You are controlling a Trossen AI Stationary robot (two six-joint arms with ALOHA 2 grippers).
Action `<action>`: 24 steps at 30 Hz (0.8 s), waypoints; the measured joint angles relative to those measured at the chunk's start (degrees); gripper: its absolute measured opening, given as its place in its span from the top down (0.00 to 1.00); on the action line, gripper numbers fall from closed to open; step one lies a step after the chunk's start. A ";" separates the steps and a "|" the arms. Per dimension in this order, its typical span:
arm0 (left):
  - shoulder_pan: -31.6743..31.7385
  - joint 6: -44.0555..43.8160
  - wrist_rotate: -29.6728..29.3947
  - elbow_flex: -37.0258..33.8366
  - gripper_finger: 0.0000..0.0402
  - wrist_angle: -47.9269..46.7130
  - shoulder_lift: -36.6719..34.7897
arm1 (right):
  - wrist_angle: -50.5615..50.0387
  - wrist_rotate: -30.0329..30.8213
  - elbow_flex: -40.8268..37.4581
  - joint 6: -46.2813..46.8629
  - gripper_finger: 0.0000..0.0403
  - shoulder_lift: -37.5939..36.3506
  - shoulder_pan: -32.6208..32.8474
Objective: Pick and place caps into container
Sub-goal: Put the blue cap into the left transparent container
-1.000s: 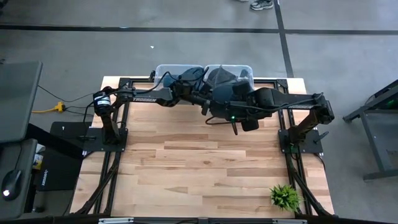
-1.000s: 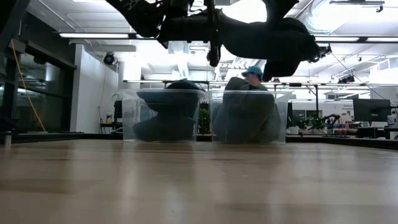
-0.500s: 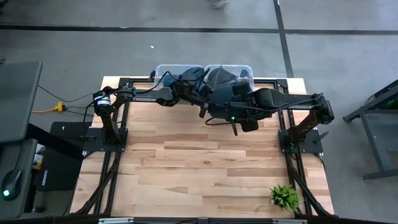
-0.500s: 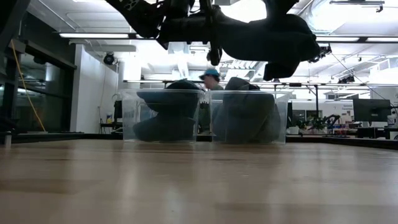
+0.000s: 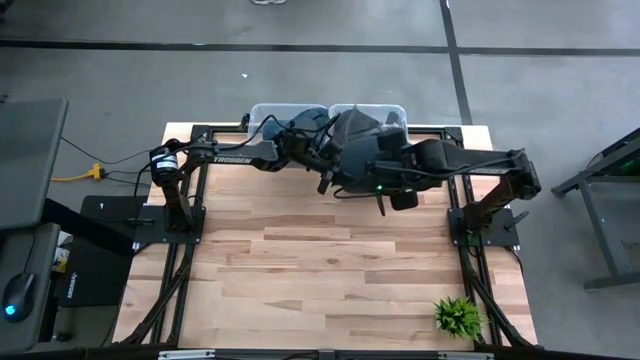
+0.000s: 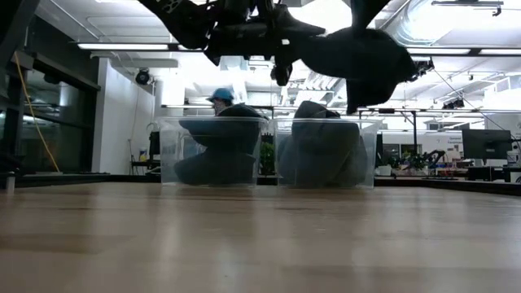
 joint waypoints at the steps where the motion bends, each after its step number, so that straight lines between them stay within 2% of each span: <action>1: 0.00 0.02 0.09 0.00 0.71 0.02 0.00 | -0.02 0.03 0.00 0.03 1.00 -0.11 -0.01; 7: 0.46 -0.35 -0.54 0.00 0.43 -0.15 0.00 | -0.01 0.07 0.00 0.06 1.00 -0.17 -0.02; 11: 2.49 -1.20 -0.71 -0.02 0.32 -2.91 -1.56 | -0.01 0.04 0.00 0.12 1.00 -0.17 -0.02; 17: 5.37 -1.37 -0.33 -0.02 0.29 -9.41 -4.55 | 0.01 0.04 0.00 0.10 1.00 -0.17 -0.02; 24: 8.62 2.75 -0.33 0.02 0.29 -14.98 -9.55 | 0.03 0.03 0.00 -0.60 1.00 -0.17 -0.12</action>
